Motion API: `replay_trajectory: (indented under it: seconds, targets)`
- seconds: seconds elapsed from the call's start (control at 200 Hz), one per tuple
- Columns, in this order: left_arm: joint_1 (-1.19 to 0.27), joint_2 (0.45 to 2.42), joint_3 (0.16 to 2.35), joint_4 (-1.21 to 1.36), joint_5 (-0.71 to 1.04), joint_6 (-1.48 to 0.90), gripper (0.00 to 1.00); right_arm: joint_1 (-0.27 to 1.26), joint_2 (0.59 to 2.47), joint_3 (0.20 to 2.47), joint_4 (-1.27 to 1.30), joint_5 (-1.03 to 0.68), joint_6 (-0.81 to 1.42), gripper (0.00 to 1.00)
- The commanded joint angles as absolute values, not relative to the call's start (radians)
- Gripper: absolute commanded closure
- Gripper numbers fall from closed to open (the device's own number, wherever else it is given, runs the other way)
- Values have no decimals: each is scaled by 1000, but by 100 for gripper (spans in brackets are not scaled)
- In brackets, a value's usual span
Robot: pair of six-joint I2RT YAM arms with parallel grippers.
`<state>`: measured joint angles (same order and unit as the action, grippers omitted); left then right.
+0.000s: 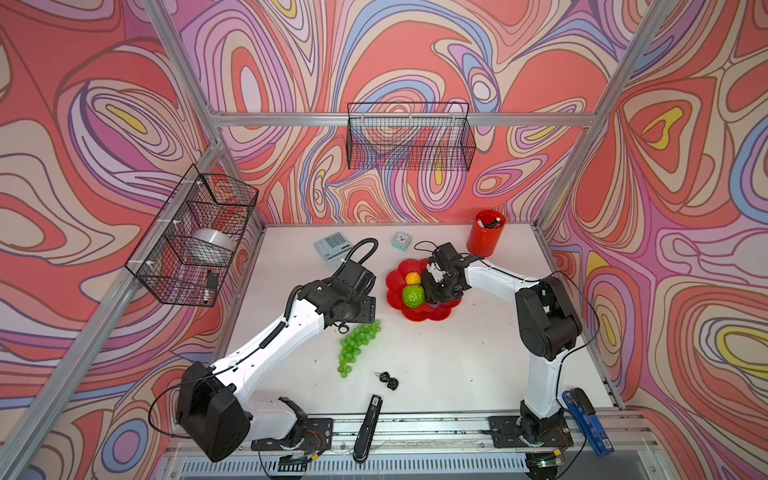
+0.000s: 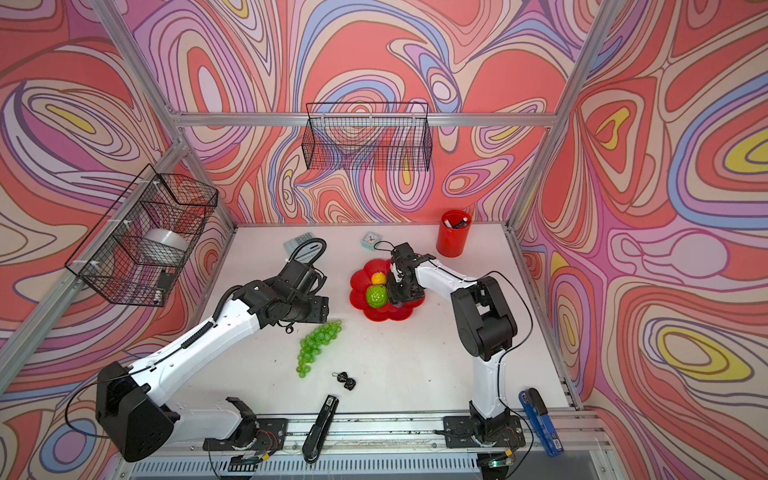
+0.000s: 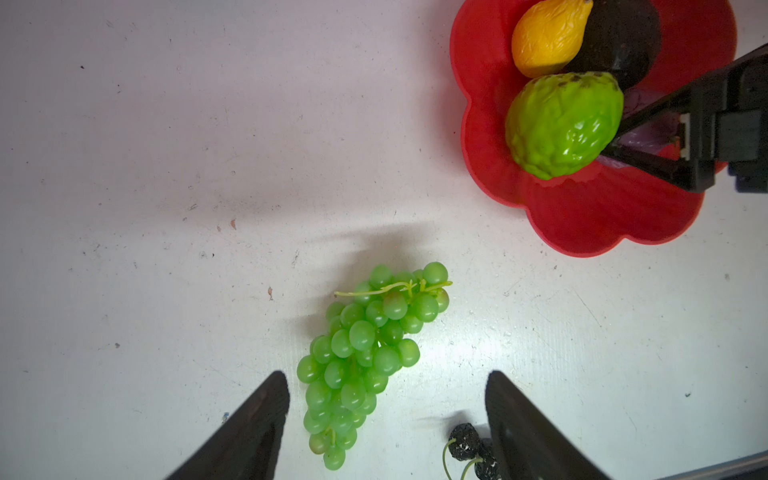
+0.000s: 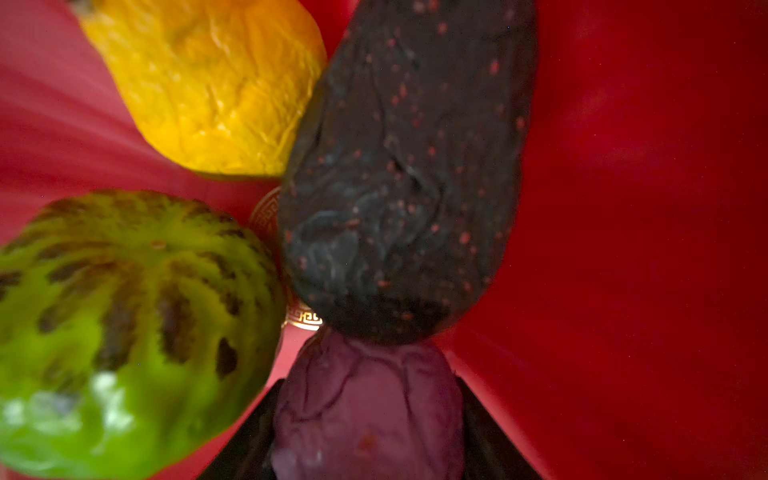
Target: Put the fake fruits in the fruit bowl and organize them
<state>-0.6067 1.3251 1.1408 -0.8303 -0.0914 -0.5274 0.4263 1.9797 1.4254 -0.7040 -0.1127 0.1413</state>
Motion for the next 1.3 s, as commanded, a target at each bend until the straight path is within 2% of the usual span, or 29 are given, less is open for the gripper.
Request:
replay_trajectory:
  seconds: [0.0, 0.22, 0.396, 0.521, 0.646, 0.751, 1.292]
  targets:
    - [-591, 1348, 1153, -879, -91, -530, 22, 421, 1993, 1454, -693, -89, 130, 29]
    - [-577, 1392, 1185, -881, 3, -485, 22, 421, 1937, 1455, -712, -56, 114, 23]
    - [-575, 1429, 1209, -888, 53, -459, 24, 420, 1850, 1439, -730, -7, 115, 22]
    - [-567, 1430, 1183, -873, 66, -494, 26, 421, 1778, 1404, -726, 11, 127, 22]
    - [-479, 1417, 1105, -787, 215, -586, 31, 421, 1698, 1367, -722, 7, 138, 22]
    - [-448, 1409, 1041, -721, 237, -634, 32, 420, 1651, 1328, -690, -8, 147, 22]
    - [-414, 1525, 976, -529, 317, -723, 33, 421, 1612, 1216, -624, -63, 183, 26]
